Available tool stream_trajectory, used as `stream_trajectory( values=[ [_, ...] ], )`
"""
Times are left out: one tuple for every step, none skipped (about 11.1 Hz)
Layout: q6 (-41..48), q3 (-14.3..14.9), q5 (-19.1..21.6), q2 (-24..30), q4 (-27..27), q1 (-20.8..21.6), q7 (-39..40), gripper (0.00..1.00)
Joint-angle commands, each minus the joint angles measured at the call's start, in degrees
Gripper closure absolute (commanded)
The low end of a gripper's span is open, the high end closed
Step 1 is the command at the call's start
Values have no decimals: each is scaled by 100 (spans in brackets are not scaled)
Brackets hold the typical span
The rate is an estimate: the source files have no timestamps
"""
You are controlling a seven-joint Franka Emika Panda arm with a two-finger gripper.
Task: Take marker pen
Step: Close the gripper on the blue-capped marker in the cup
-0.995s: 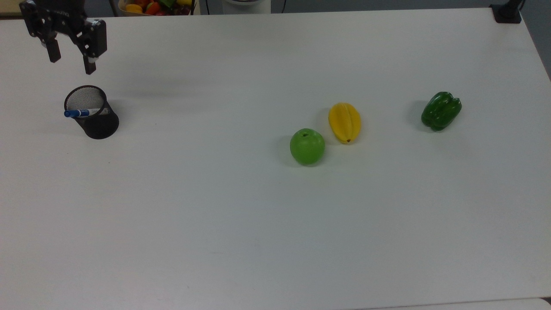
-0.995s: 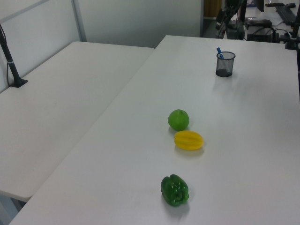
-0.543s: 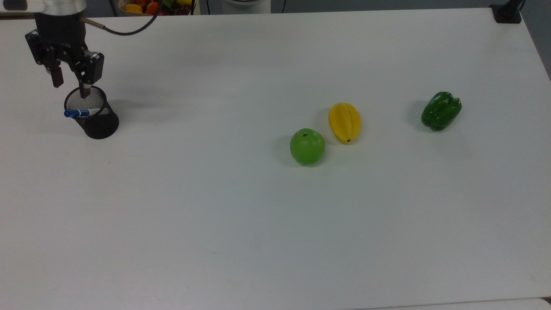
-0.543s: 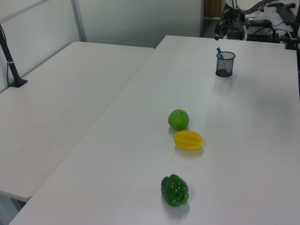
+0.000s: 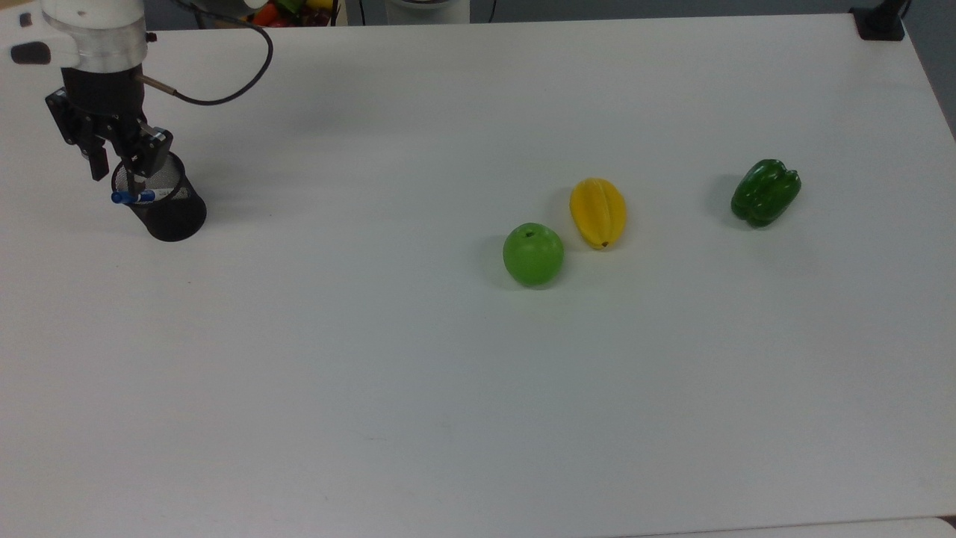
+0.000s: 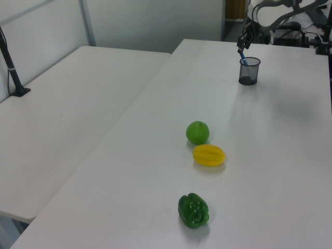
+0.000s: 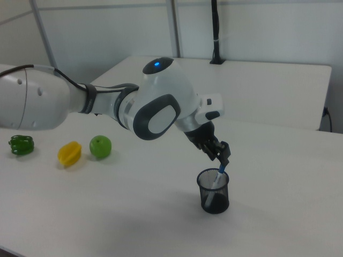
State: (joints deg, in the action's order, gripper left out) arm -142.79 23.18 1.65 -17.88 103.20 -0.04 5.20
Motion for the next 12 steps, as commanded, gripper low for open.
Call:
stream_trajectory(
  values=[
    [-170, 37, 28, -102, 78, 31, 192, 50],
    [-179, 37, 28, -172, 52, 31, 201, 50],
    [-196, 37, 28, -207, 43, 31, 201, 50],
    [-379, 37, 28, -208, 69, 31, 209, 50],
    [-477, 37, 28, -225, 78, 31, 209, 50],
    [-504, 37, 19, -303, 69, 22, 209, 50],
    [-504, 37, 19, -322, 69, -4, 209, 50],
    [-504, 37, 10, -331, 69, -5, 262, 50],
    [-504, 37, 10, -331, 69, -5, 306, 51],
    [-504, 37, 10, -331, 69, -5, 393, 61],
    [-504, 37, 19, -331, 69, -5, 437, 75],
    [-495, 37, 19, -331, 69, -13, 438, 87]
  ],
)
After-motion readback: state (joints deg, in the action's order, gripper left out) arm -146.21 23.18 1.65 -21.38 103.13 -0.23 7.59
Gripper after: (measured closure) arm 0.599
